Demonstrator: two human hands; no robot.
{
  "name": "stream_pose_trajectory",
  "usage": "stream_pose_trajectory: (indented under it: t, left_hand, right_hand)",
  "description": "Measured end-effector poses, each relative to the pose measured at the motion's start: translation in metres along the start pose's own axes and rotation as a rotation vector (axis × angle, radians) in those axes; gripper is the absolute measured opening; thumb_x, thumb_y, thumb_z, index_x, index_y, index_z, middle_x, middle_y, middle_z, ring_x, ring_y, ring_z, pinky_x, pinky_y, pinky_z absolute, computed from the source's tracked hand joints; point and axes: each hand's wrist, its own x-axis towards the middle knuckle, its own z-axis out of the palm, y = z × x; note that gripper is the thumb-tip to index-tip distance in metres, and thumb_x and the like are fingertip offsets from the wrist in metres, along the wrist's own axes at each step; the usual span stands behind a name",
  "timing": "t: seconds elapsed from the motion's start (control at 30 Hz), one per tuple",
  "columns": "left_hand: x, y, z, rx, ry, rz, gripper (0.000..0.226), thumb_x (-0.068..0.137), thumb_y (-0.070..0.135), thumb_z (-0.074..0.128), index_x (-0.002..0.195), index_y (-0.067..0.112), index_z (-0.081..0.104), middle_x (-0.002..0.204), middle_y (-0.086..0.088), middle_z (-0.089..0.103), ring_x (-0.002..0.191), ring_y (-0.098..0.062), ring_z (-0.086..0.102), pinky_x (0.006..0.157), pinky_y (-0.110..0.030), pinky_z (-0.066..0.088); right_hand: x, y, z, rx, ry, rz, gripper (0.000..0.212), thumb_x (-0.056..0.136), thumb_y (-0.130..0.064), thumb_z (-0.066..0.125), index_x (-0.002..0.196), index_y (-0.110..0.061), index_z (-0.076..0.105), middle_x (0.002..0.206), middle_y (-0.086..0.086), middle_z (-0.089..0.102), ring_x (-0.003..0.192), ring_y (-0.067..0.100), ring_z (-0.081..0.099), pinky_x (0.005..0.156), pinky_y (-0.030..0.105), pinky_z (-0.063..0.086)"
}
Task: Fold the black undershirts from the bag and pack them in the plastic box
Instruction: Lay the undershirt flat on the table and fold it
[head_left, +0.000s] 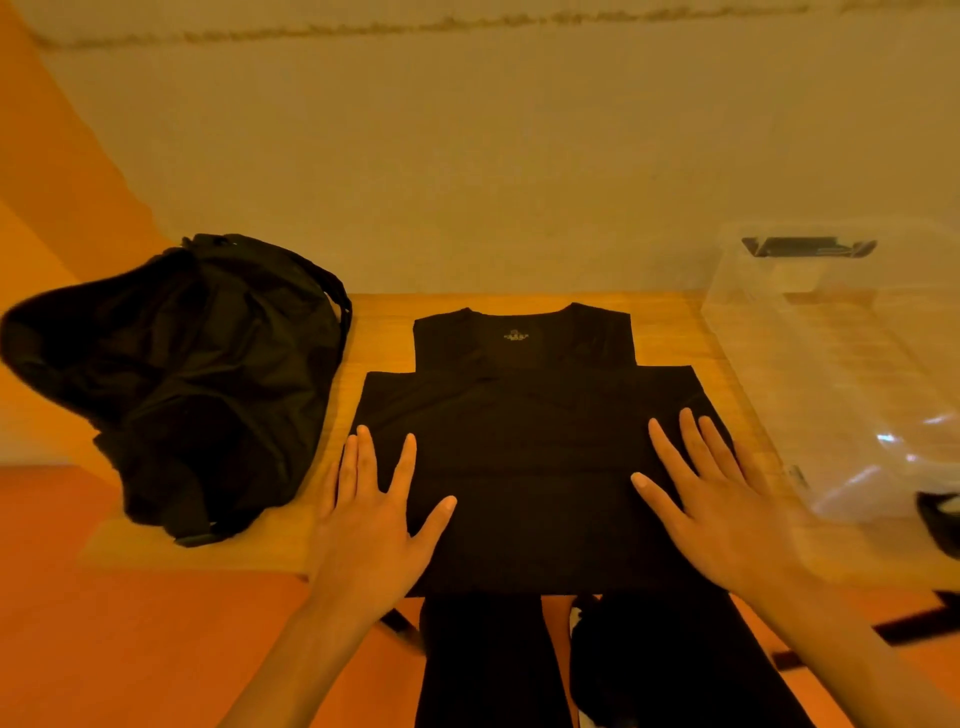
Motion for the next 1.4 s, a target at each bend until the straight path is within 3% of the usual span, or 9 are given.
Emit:
stream_pose_trajectory:
  t: [0.13,0.23,0.47,0.57,0.73,0.87,1.1,1.2,1.4]
  left_hand:
    - [-0.002,0.008,-0.019,-0.008,-0.034,-0.011,0.102,0.073,0.086,-0.016,0.161,0.035,-0.006,0.168,-0.013,-0.014,0.154,-0.028,-0.020,0.125,-0.045,-0.009]
    - [0.024,0.021,-0.037,-0.037,0.090,0.060,0.088,0.089,0.082,-0.001,0.162,0.031,0.003,0.169,-0.010,-0.009,0.155,-0.024,-0.015,0.121,-0.041,-0.012]
    - [0.112,0.016,-0.026,-0.036,-0.174,0.058,0.075,0.099,0.070,0.004,0.160,0.031,-0.011,0.168,-0.004,-0.019,0.154,-0.021,-0.019,0.125,-0.043,-0.009]
    - [0.113,0.004,-0.012,0.014,-0.139,0.050,0.075,0.099,0.070,0.004,0.161,0.031,-0.009,0.169,-0.003,-0.013,0.155,-0.020,-0.016,0.126,-0.043,-0.008]
    - [0.126,-0.012,-0.016,-0.192,0.157,0.101,0.046,0.108,0.029,0.036,0.150,0.012,0.043,0.149,-0.014,0.046,0.137,-0.034,0.043,0.112,-0.046,0.038]
    - [0.143,-0.021,-0.030,-0.116,0.065,0.092,0.041,0.092,-0.010,0.048,0.131,0.002,0.055,0.127,-0.019,0.053,0.105,-0.035,0.053,0.079,-0.039,0.047]
    - [0.158,-0.024,-0.044,0.054,-0.067,0.001,0.008,0.102,0.013,0.052,0.109,0.011,0.050,0.122,-0.017,0.049,0.106,-0.035,0.051,0.076,-0.039,0.046]
    - [0.163,-0.022,-0.051,0.019,-0.171,-0.091,0.017,0.104,0.022,0.053,0.111,0.011,0.043,0.127,-0.019,0.043,0.111,-0.039,0.051,0.078,-0.040,0.045]
    - [0.174,-0.033,-0.052,-0.225,-0.208,-0.172,0.018,0.100,0.012,0.057,0.087,0.011,0.045,0.083,-0.009,0.049,0.072,-0.022,0.051,0.058,-0.032,0.040]
  right_hand:
    - [-0.003,-0.010,-0.011,-0.032,0.030,0.028,0.094,0.073,-0.079,-0.025,0.157,-0.037,-0.014,0.168,0.005,-0.014,0.152,0.021,-0.020,0.122,0.041,-0.014]
    - [0.021,-0.029,-0.027,0.017,0.107,-0.007,0.083,0.089,-0.075,-0.006,0.160,-0.033,-0.004,0.169,0.008,-0.005,0.154,0.022,-0.013,0.123,0.042,-0.010]
    - [0.099,-0.026,-0.018,-0.013,0.005,0.038,0.076,0.095,-0.072,0.005,0.160,-0.033,-0.007,0.169,0.006,-0.010,0.154,0.024,-0.014,0.125,0.048,-0.006]
    - [0.099,-0.018,-0.012,0.008,0.039,0.034,0.072,0.097,-0.069,0.006,0.160,-0.035,-0.005,0.169,0.005,-0.009,0.154,0.022,-0.013,0.123,0.045,-0.006]
    - [0.104,0.000,-0.030,0.172,0.254,0.093,0.049,0.107,-0.034,0.038,0.153,-0.017,0.034,0.154,0.019,0.036,0.138,0.037,0.040,0.113,0.049,0.035]
    - [0.117,0.004,-0.045,0.270,0.227,0.282,0.051,0.098,-0.005,0.054,0.147,-0.006,0.037,0.139,0.024,0.044,0.124,0.040,0.047,0.104,0.048,0.044]
    - [0.126,0.014,-0.038,0.300,0.304,0.294,0.042,0.094,0.000,0.058,0.134,-0.003,0.046,0.124,0.023,0.053,0.111,0.039,0.053,0.091,0.046,0.048]
    - [0.124,0.016,-0.034,0.293,0.337,0.288,0.025,0.099,-0.006,0.055,0.122,0.003,0.051,0.119,0.025,0.053,0.102,0.039,0.054,0.080,0.042,0.045]
    - [0.124,0.012,-0.036,0.274,0.308,0.313,0.020,0.099,-0.008,0.057,0.115,0.004,0.055,0.116,0.024,0.052,0.097,0.036,0.056,0.077,0.039,0.045]
